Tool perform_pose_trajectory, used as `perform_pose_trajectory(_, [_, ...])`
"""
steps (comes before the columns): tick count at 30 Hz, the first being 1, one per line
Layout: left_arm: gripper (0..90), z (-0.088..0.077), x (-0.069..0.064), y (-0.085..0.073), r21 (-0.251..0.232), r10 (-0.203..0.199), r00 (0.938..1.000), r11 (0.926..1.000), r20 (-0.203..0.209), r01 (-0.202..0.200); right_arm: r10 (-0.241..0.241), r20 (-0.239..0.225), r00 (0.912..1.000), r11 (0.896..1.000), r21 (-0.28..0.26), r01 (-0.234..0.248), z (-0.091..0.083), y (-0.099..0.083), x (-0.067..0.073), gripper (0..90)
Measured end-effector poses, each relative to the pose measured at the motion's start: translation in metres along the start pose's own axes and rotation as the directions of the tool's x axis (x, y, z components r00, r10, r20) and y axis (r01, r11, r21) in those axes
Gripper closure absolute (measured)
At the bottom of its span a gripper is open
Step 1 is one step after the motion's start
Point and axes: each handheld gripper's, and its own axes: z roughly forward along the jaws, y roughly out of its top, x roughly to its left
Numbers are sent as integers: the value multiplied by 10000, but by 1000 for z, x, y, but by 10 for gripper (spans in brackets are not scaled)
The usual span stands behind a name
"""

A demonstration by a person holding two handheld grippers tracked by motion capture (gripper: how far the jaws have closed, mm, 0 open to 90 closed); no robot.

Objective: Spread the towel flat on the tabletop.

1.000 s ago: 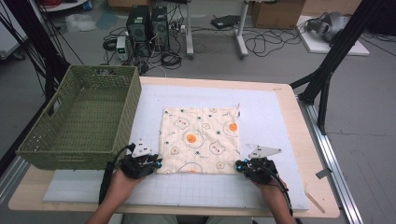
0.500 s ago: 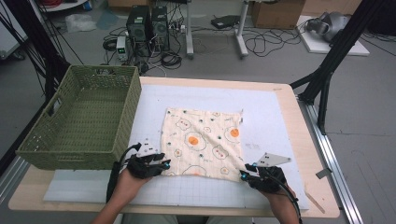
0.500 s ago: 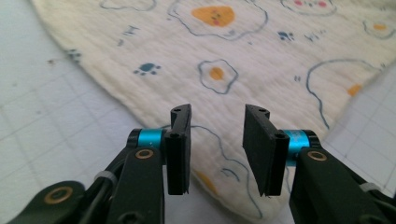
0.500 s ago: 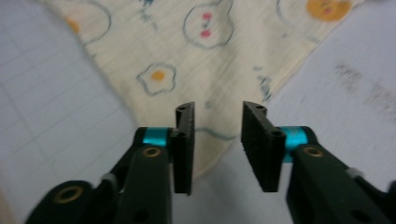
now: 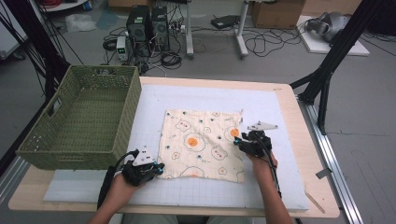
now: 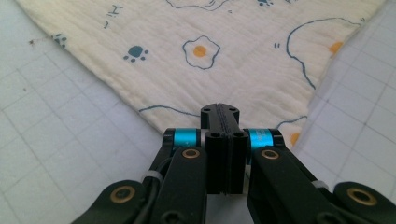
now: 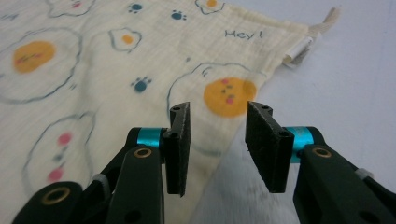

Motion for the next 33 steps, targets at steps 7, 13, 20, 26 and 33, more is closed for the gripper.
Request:
perform_pose_trajectory(7, [891,-6,-1,-5,-10,-106,9998,9999,176,106,-268,762,9967,9955,926,197,14,7,-3,862])
perform_pose_trajectory(13, [633,-7,-1,2,-748,-665,9977,9949,106,671,-59,1077,9942,9986,527,2,0,2,-7,681])
perform_pose_trajectory(20, [467,-2,11,16,-1627,-1192,9925,9801,-259,1135,-624,19,9981,9978,-230,624,-45,-25,2,538])
perform_pose_trajectory(26, [426,8,29,34,-2325,-1626,9849,9618,-603,1445,-852,-1209,9890,9960,-367,813,-69,-55,19,600])
perform_pose_trajectory(33, [399,16,41,45,-3010,-2002,9776,9380,-658,1718,-1770,-1859,9665,9814,412,1876,-65,-64,44,799])
